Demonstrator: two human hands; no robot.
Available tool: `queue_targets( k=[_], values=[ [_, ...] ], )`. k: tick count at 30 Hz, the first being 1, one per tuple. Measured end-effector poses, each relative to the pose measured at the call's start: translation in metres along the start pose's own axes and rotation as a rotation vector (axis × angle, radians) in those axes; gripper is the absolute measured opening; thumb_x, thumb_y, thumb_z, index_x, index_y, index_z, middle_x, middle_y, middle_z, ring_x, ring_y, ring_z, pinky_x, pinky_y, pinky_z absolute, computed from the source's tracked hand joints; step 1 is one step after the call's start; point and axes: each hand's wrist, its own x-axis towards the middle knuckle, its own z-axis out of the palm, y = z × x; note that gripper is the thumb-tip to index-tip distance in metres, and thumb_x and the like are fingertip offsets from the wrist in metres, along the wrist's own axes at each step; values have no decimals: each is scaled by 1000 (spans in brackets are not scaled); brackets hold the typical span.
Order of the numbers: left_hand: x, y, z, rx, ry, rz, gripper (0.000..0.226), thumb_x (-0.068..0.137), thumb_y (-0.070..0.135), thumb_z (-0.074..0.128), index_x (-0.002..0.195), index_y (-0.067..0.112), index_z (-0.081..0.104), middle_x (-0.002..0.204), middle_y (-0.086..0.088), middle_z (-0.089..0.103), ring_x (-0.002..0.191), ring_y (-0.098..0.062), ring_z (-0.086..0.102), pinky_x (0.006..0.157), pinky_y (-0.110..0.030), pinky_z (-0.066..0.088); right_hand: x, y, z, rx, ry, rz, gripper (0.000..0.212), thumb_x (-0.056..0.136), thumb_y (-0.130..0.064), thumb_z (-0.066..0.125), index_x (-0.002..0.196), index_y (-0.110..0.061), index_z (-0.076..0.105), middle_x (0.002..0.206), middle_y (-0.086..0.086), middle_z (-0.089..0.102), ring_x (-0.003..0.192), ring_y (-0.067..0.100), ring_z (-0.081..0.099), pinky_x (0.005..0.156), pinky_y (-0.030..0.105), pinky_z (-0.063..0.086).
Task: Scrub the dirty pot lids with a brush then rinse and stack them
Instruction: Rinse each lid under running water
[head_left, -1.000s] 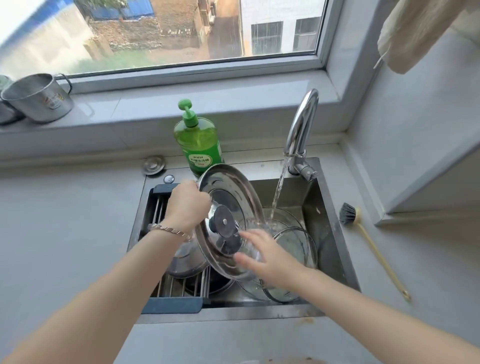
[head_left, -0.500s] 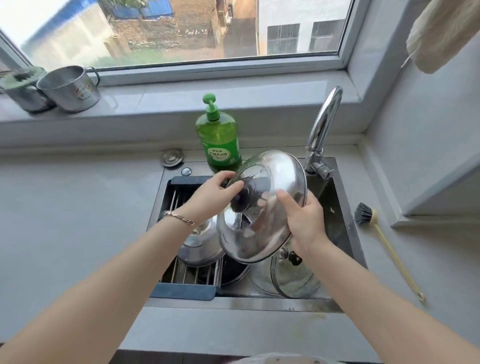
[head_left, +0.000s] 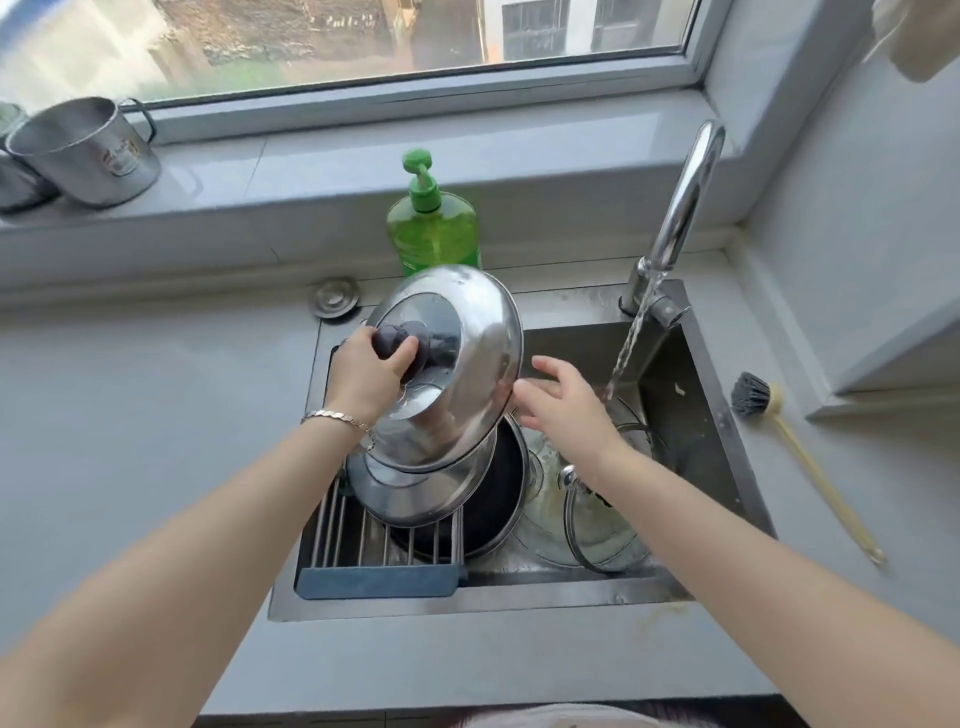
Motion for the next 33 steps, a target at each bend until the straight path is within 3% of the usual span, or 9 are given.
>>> queue_targets(
  k=[3, 8, 14, 16, 18, 20, 23, 29, 33],
  values=[
    [8, -24, 13, 104, -84, -70, 34, 89, 39, 60, 90, 5, 52, 88, -10, 61, 68, -26, 63, 63, -33, 52, 2, 25, -5, -155, 6, 66, 30, 91, -21, 54, 121, -22, 53, 109, -3, 61, 108, 16, 57, 100, 41, 45],
    [13, -58, 36, 221, -152, -102, 34, 88, 38, 61, 96, 7, 53, 98, -12, 62, 86, -27, 56, 76, -33, 46, 0, 67, -20, -322, 5, 190, 12, 91, -20, 54, 98, -27, 61, 104, 0, 65, 91, 13, 60, 89, 36, 51],
    [16, -80, 47, 294, -172, -82, 31, 88, 29, 61, 104, 4, 51, 102, -14, 61, 82, -26, 53, 71, -31, 41, -1, 112, -43, -617, 54, 450, 25, 92, -18, 50, 106, -4, 66, 113, 10, 67, 100, 21, 60, 80, 28, 43],
    [16, -84, 48, 391, -186, -96, 31, 88, 32, 58, 103, 5, 51, 97, -13, 61, 78, -26, 53, 68, -30, 41, 6, 125, -45, -651, 91, 505, 31, 92, -26, 51, 83, 0, 67, 95, 15, 69, 101, 28, 62, 74, 30, 43],
    [14, -88, 48, 479, -222, -101, 31, 89, 34, 57, 103, 7, 52, 92, -10, 59, 77, -27, 53, 67, -30, 42, 17, 138, -42, -658, 89, 544, 40, 92, -35, 52, 60, -11, 45, 66, 5, 55, 76, 27, 62, 60, 29, 35],
    [15, -92, 49, 510, -235, -89, 31, 89, 34, 58, 103, 7, 52, 94, -11, 60, 78, -28, 56, 67, -32, 44, 31, 146, -34, -665, 93, 548, 47, 91, -44, 52, 59, -15, 33, 54, -2, 39, 52, 16, 43, 49, 27, 27],
    [17, -94, 51, 494, -213, -95, 35, 90, 34, 58, 106, 4, 52, 104, -17, 60, 89, -32, 58, 71, -35, 46, 53, 152, -26, -687, 145, 588, 50, 90, -50, 49, 60, -14, 35, 55, -2, 40, 48, 13, 38, 43, 26, 26],
    [1, -75, 58, 455, -123, -134, 51, 93, 27, 53, 136, 7, 35, 136, -22, 37, 123, -40, 40, 96, -46, 39, 78, 160, -26, -689, 319, 583, 21, 88, -29, 54, 80, -10, 53, 92, 9, 59, 75, 27, 56, 60, 26, 38],
    [-19, -55, 61, 333, -60, -23, 55, 90, 17, 54, 140, 7, 34, 144, -17, 28, 133, -34, 26, 110, -43, 26, 63, 146, -48, -580, 438, 550, 13, 88, -21, 54, 88, -9, 53, 96, 12, 59, 85, 30, 54, 68, 28, 36]
  ],
)
